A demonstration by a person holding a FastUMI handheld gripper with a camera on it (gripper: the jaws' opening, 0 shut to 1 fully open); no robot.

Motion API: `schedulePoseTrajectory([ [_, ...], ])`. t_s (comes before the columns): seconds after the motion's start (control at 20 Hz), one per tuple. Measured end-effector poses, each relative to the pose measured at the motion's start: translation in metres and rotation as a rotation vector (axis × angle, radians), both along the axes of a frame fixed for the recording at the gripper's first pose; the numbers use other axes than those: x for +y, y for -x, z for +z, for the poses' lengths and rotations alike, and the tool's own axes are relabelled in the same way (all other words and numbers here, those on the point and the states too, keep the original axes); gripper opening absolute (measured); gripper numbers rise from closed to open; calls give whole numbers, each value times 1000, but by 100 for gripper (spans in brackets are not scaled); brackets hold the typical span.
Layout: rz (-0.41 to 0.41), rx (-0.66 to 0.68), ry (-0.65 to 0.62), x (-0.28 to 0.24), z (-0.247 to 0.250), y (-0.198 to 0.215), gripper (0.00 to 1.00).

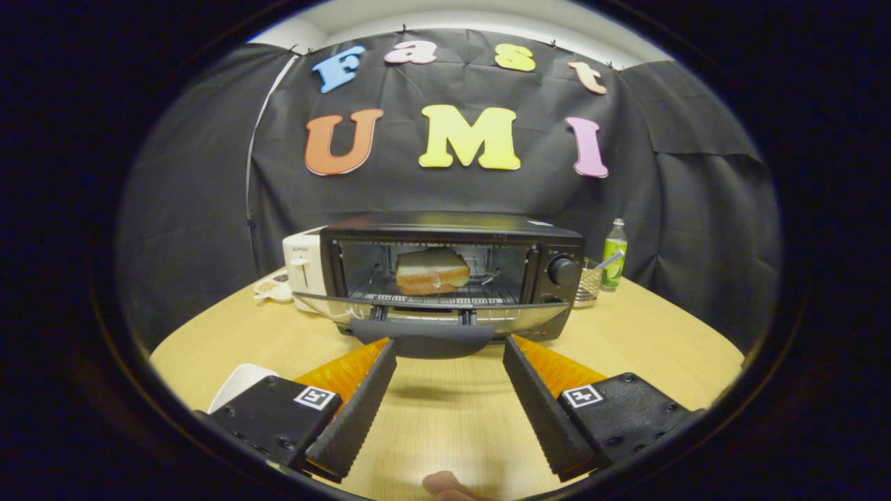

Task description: Open the toaster oven, put the food inside, and close the toaster oven door.

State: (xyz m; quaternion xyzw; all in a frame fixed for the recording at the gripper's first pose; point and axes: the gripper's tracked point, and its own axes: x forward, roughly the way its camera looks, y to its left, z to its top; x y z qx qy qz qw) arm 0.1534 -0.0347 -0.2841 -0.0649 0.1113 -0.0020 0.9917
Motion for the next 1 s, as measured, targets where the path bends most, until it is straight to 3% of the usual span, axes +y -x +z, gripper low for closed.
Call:
schedulePoseTrajectory([
  [0.3, 43, -107, 99, 15, 31, -26, 100],
  [0.45, 56, -172, 140, 16, 74, -24, 100],
  [0.65, 84, -282, 227, 14, 141, 10, 100],
  [1.0, 29, -346, 58, -9, 249, 107, 100],
])
